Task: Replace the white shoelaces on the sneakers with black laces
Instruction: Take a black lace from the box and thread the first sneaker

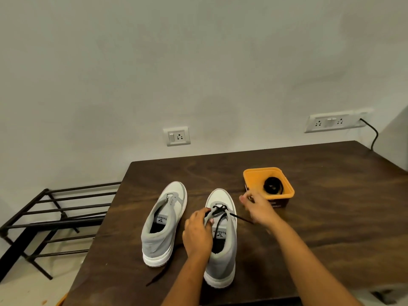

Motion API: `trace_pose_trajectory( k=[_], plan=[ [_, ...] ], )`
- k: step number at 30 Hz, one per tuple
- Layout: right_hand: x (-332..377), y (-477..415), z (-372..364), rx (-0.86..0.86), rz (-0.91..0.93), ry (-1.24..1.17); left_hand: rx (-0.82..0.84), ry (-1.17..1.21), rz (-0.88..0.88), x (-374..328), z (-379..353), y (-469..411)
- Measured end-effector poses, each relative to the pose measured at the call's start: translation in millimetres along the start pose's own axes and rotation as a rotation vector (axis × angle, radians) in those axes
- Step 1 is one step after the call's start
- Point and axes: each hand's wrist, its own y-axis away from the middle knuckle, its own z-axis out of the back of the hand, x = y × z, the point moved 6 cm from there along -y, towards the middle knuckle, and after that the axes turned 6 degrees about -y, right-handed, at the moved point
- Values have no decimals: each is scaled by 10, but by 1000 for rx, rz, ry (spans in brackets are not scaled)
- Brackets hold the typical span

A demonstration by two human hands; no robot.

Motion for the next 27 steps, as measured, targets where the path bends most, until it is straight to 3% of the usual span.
trace_pose_trajectory(
  k=[2,5,7,10,12,14,17,22,24,25,27],
  plan=[
    [-173,-13,-121,149,20,461,0,11,-15,6,-31,-15],
    [-192,10,-187,186,9,591,-2,84,-23,25,-51,-26],
    [-91,4,-72,48,47,344,5,152,-9,36,-49,-22],
    [-113,5,224,-258,-35,-397,20,257,52,78,-78,-29],
    [-186,-6,253,-339,-101,-846,40,299,86,94,-108,-33],
    [-255,4,176,-359,-161,-1147,50,320,78,86,-111,-36],
    [-361,55,17,-361,-236,-1299,95,387,-18,20,-69,-44],
    [-376,75,-7,-394,-266,-1511,172,273,-97,68,-127,-121],
    [-397,66,31,-397,-293,-1383,123,286,-88,90,-117,-117],
    [-394,58,69,-384,-281,-1204,98,291,-88,91,-108,-110],
    [-320,44,165,-306,-154,-623,70,278,-87,70,-96,-89]
  ],
)
